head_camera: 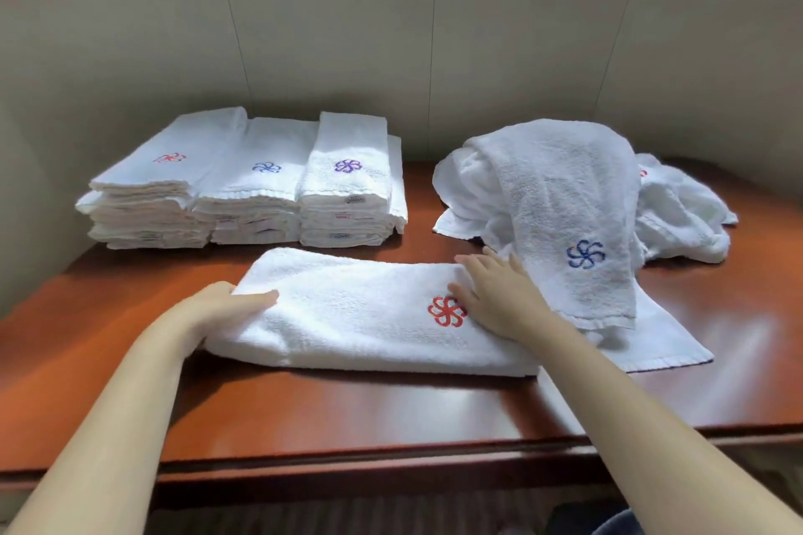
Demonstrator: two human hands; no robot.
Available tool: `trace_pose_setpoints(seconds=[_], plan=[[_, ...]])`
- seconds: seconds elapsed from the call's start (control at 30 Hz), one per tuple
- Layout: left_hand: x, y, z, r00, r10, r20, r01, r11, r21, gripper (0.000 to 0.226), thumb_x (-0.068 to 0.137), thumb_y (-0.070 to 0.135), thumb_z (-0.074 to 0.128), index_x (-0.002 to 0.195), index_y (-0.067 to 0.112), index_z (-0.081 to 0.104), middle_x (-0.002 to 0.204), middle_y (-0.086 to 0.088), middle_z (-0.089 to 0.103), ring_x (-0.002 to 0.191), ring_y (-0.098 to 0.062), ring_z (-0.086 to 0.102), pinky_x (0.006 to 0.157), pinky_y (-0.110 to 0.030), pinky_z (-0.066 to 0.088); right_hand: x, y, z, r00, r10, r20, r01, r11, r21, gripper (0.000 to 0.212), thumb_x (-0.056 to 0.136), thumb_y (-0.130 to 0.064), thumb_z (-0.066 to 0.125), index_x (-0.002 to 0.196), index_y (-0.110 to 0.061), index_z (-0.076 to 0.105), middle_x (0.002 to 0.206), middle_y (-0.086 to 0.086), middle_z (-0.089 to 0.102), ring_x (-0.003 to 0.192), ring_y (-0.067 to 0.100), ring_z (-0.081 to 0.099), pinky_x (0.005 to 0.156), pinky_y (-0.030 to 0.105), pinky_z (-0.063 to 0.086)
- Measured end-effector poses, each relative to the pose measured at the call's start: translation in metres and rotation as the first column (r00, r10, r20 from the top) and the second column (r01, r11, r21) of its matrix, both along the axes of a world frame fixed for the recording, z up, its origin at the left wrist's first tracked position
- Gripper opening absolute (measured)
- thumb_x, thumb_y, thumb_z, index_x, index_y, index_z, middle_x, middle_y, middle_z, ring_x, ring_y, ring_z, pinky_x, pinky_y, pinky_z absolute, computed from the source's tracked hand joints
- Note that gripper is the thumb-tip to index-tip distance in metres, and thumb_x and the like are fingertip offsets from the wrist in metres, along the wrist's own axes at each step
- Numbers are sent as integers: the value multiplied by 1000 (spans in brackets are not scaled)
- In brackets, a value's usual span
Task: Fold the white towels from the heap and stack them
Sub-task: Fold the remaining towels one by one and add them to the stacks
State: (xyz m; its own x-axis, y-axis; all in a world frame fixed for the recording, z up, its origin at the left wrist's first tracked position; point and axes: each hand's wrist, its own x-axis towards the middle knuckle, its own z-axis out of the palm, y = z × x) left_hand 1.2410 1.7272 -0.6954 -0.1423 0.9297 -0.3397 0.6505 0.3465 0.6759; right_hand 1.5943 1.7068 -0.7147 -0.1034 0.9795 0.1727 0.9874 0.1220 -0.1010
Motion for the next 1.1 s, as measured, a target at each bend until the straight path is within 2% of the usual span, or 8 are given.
trace_pose_setpoints(seconds=[0.13,0.27,0.47,0.67,0.77,0.93,1.03,1.1], plan=[[-19,-14,2,984,-26,176,40,996,-76,32,81,30,73,110,26,59,107,4,64,89,-13,61,58,-24,52,-8,7,2,997,-61,56,62,998,-27,39,99,-44,30,113,-16,54,119,7,59,114,28,52,102,41,31],[-33,-9,-9,935,315,164,-352,882,313,55,87,18,66,136,10,44,131,-16,51,110,-32,56,92,-38,48,-30,1,8,992,-32,119,53,983,-174,42,98,-38,38,107,-5,62,117,13,63,110,31,57,89,34,42],[-19,-9,-16,852,367,374,-456,871,183,72,84,28,69,140,-2,34,136,-17,51,119,-34,54,100,-45,46,-58,-11,13,998,59,-31,-66,920,-386,38,98,-33,39,73,-11,56,92,9,63,84,25,56,69,27,37],[27,-21,-15,693,273,667,-442,892,95,55,83,-3,67,131,-11,41,128,-27,55,113,-37,59,96,-50,49,-75,-26,27,918,-122,-376,-257,537,-803,42,99,-37,37,84,-5,60,55,3,60,42,18,58,43,19,45],[37,-29,-3,669,143,729,-426,878,218,51,83,-15,58,130,-7,40,125,-26,57,112,-37,59,94,-49,50,-90,-20,29,888,-128,-442,-201,755,-624,45,100,-44,34,86,-8,56,61,2,63,49,16,61,44,18,45],[39,-47,37,702,-221,677,-198,853,484,53,83,-5,67,126,18,46,117,-6,65,105,-18,66,85,-31,55,-112,-4,26,410,-96,-907,-317,918,-241,71,87,-56,53,143,-19,31,119,-7,54,103,8,55,83,26,48],[36,-55,59,712,-309,631,-131,824,551,49,84,-2,67,121,25,50,116,-1,67,104,-12,66,83,-23,55,-123,2,46,111,-143,-984,-389,904,-175,47,85,-52,57,121,-22,56,109,-6,64,99,14,60,78,23,52],[28,-54,73,749,-329,575,-106,797,594,49,87,-2,64,126,23,48,120,1,64,109,-11,63,93,-28,52,-127,6,66,81,-113,-990,-317,939,-133,35,90,-39,60,109,-9,61,100,9,66,90,29,62,66,26,46]])
